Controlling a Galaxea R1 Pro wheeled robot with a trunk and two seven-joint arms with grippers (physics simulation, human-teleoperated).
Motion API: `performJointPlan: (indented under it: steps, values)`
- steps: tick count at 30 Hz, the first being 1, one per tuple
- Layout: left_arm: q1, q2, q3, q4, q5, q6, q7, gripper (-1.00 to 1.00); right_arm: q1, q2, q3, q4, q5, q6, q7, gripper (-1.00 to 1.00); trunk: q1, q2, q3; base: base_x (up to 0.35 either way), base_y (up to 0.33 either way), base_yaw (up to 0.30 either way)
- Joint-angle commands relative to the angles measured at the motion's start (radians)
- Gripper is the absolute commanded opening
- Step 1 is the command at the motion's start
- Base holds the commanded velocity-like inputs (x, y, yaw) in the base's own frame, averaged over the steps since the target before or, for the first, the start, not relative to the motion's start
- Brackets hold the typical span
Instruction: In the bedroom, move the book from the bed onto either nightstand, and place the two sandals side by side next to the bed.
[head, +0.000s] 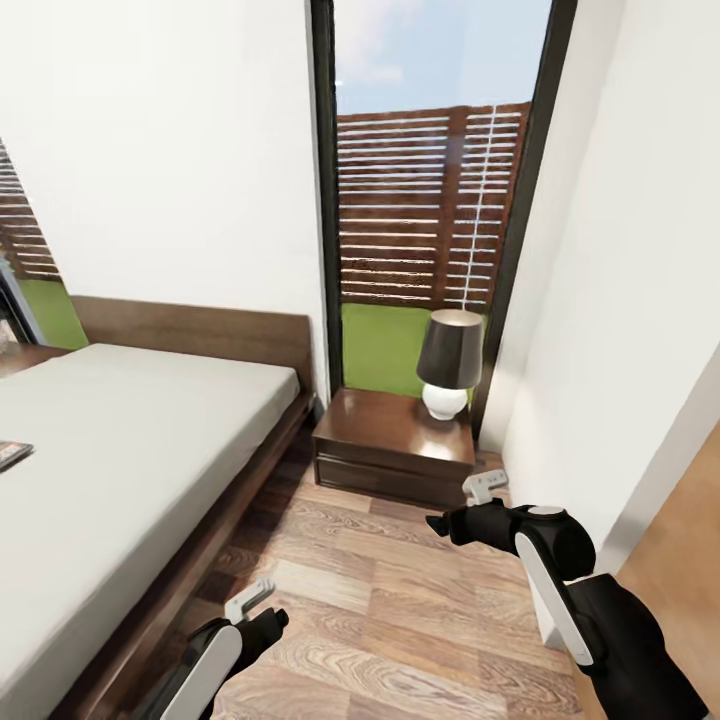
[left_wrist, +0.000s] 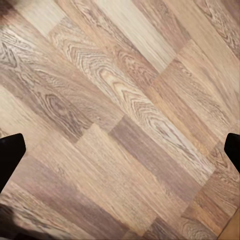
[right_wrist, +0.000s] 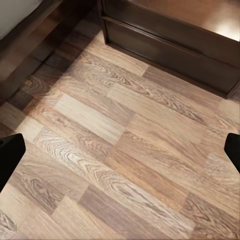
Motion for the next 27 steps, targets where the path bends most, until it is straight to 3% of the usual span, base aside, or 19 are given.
performJointPlan:
  steps: [1,27]
  values:
    - [-0.001,0.001,-0.003,-0.001,0.007,0.0,0.008,1.0,-0.001,-0.001,0.001,-0.001,-0.003,0.004,-0.001,1.0,-0.004,0.007,0.002,0.0,0.0,0.064]
    - [-0.001,0.0,-0.005,-0.001,0.006,-0.005,0.01,1.0,-0.001,-0.002,0.0,-0.001,-0.003,0.004,-0.002,1.0,-0.104,0.189,0.084,0.0,0.0,0.011]
